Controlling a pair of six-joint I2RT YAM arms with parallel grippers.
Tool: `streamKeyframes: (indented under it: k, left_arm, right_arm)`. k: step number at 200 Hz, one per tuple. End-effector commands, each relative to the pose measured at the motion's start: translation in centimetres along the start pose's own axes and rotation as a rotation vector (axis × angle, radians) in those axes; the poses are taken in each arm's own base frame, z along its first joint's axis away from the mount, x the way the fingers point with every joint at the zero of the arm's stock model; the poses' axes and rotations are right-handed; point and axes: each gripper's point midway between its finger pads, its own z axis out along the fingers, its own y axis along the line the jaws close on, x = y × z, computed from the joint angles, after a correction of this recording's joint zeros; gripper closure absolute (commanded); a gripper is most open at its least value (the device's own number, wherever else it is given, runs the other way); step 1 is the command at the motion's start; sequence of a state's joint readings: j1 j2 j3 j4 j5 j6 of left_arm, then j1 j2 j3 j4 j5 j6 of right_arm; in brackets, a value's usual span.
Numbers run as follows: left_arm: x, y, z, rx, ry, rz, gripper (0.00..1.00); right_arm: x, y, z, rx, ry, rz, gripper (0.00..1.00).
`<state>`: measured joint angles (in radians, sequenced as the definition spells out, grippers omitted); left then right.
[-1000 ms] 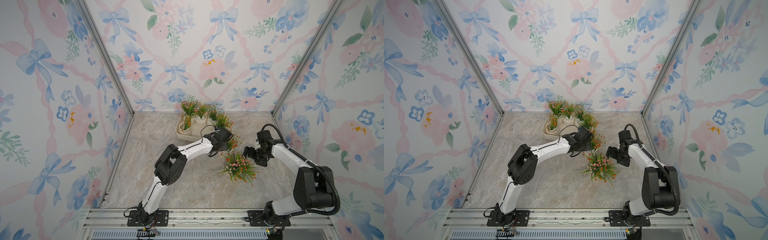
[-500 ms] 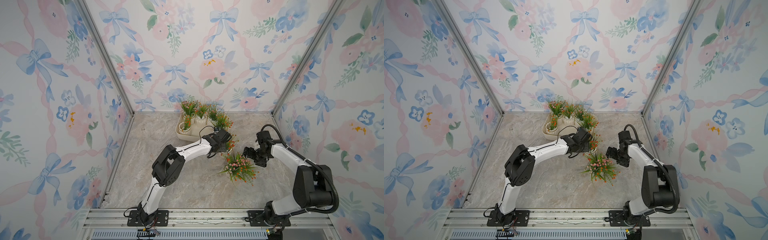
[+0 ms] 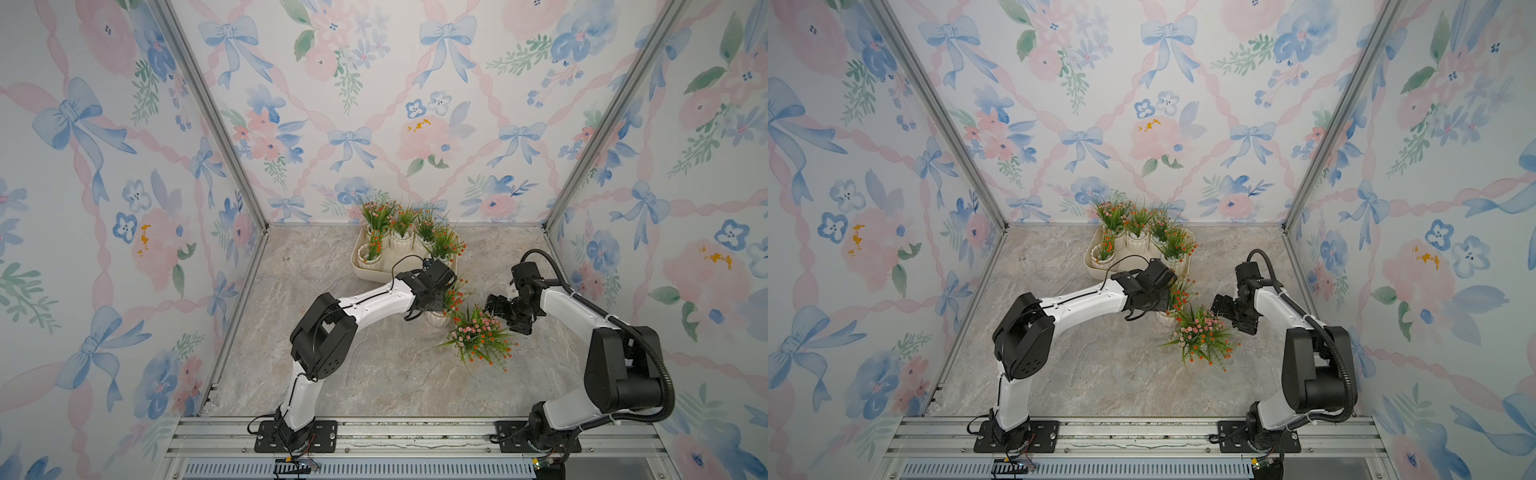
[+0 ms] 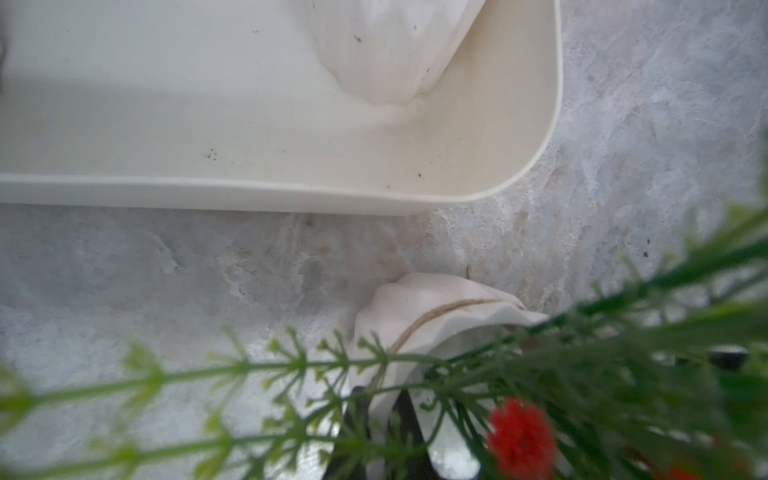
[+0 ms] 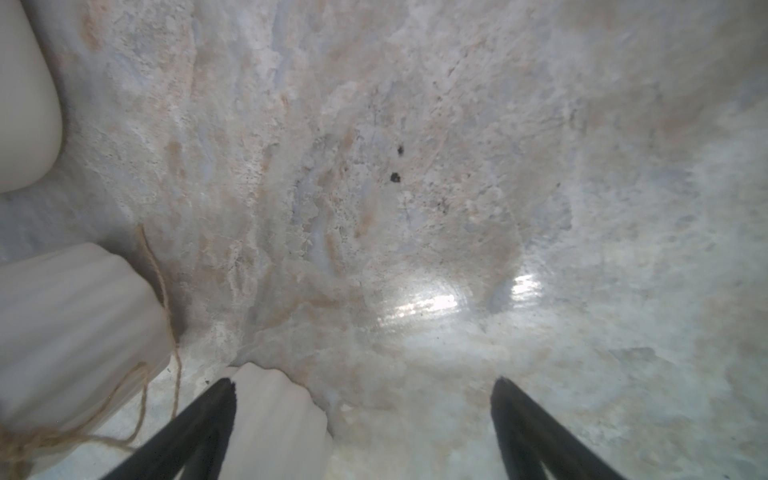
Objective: Put the potted gypsophila into the storage box
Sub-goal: Pick up the baby's breath potted plant from the center of the board, then place the baby's breath potted plant at the storage box.
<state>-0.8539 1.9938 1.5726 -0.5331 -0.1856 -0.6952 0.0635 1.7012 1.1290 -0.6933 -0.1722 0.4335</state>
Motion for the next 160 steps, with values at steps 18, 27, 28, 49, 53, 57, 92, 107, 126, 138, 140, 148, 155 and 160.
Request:
streamKeyframes:
  k: [18, 27, 28, 49, 53, 57, 92, 107, 126, 138, 140, 148, 155, 160]
  left_arm:
    - [-3.4, 0.7, -4.8, 0.017, -0.099, 0.02, 1.0]
    - [-3.6, 1.2, -5.1, 0.012, -0.1, 0.022, 1.0]
    - [-3.6, 1.2, -5.1, 0.011, -0.099, 0.022, 1.0]
    - [-4.2, 2.4, -6.0, -0.008, -0.11, 0.024, 1.0]
    - [-4.4, 2.5, -6.2, -0.008, -0.114, 0.023, 1.0]
    - [-4.6, 2.7, -6.4, -0.008, -0.115, 0.019, 1.0]
    - [-6.4, 4.4, -7.9, -0.006, -0.148, -0.011, 1.0]
    - [-7.4, 5.1, -8.7, -0.005, -0.169, -0.024, 1.0]
    - [-8.7, 5.9, -9.5, -0.007, -0.192, -0.038, 1.0]
    - [-9.3, 6.5, -9.6, -0.007, -0.196, -0.049, 1.0]
    - [-9.5, 6.6, -9.7, -0.006, -0.199, -0.052, 1.0]
    - [-9.8, 6.9, -9.7, -0.011, -0.203, -0.057, 1.0]
    - [-10.2, 7.2, -9.8, -0.014, -0.21, -0.062, 1.0]
    - [-10.4, 7.4, -9.9, -0.015, -0.215, -0.065, 1.0]
  right_arm:
    - [0.2, 0.5, 0.9, 0.001, 0.031, -0.006, 0.03]
    - [0.1, 0.6, 1.0, 0.0, 0.03, -0.007, 0.03]
    - [0.1, 0.6, 1.0, 0.0, 0.03, -0.006, 0.03]
    - [0.1, 0.7, 1.1, -0.003, 0.028, -0.004, 0.03]
    - [0.2, 0.7, 1.2, -0.003, 0.029, -0.004, 0.03]
    - [0.2, 0.8, 1.2, -0.004, 0.029, -0.005, 0.03]
    - [0.2, 1.0, 1.5, -0.009, 0.027, -0.001, 0.03]
    - [0.1, 1.1, 1.6, -0.012, 0.027, 0.002, 0.03]
    - [0.1, 1.4, 1.8, -0.017, 0.028, 0.003, 0.03]
    - [0.0, 1.6, 1.9, -0.023, 0.029, 0.001, 0.03]
    - [0.0, 1.6, 1.9, -0.024, 0.029, 0.002, 0.03]
    - [0.1, 1.7, 2.0, -0.024, 0.033, 0.002, 0.03]
    - [0.1, 1.8, 2.0, -0.025, 0.032, -0.002, 0.03]
    - [0.1, 1.9, 2.0, -0.026, 0.031, -0.001, 0.03]
